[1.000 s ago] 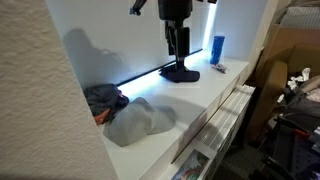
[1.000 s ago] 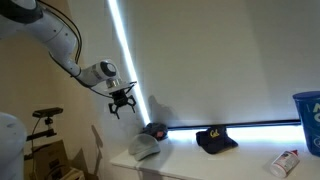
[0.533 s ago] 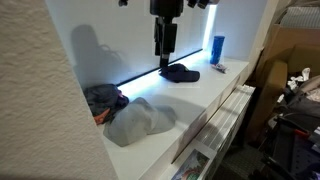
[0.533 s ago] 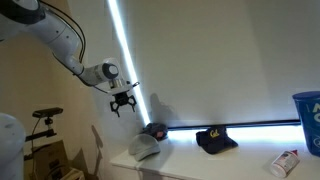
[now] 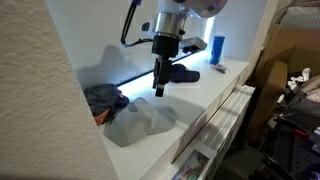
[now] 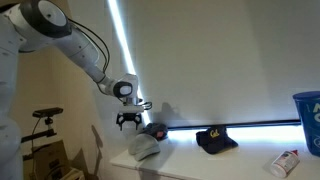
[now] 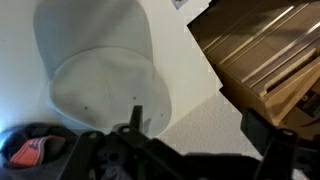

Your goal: Put the grey cap at the edge on top of the blue thing

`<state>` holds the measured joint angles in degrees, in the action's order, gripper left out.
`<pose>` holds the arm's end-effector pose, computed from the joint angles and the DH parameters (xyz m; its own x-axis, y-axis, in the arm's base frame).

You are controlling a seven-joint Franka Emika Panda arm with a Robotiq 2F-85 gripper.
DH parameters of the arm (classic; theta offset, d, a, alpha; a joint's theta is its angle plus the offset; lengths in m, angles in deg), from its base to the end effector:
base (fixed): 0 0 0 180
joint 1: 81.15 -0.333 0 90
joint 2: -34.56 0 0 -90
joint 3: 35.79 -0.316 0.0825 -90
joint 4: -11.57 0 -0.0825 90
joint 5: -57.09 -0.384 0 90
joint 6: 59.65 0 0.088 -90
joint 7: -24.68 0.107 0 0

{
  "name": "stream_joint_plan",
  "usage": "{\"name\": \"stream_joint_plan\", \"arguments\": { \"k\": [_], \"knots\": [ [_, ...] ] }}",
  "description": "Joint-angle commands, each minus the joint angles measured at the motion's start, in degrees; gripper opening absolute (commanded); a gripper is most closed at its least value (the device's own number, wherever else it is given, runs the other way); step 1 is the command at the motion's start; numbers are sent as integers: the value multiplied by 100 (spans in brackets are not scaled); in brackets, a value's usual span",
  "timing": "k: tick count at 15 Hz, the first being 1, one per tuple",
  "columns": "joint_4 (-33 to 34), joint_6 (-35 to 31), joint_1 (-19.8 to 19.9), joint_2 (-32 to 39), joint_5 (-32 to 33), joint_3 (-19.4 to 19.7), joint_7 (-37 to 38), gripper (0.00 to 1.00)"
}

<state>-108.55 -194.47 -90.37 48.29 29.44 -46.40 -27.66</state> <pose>0.5444 0.2009 0.3121 0.6187 0.7397 0.2648 0.7840 -0.5592 -0.2696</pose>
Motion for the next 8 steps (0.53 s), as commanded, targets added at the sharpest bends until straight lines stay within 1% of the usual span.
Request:
{"name": "stream_joint_plan", "arguments": {
  "k": [1,3,4,5,6,7,8],
  "knots": [
    [21,-28,154,61,58,-173,45,100],
    [42,-20,144,-23,51,-179,45,100],
    [-38,-240,102,-139,76,-196,31,100],
    [-100,-969,124,-109,-480,-348,-275,100],
    [-114,-1305,137,-30,-741,-449,-416,100],
    [-16,-1912,77,227,-880,-557,-547,100],
    [21,-2359,-155,337,-1072,-431,-787,100]
  ]
}}
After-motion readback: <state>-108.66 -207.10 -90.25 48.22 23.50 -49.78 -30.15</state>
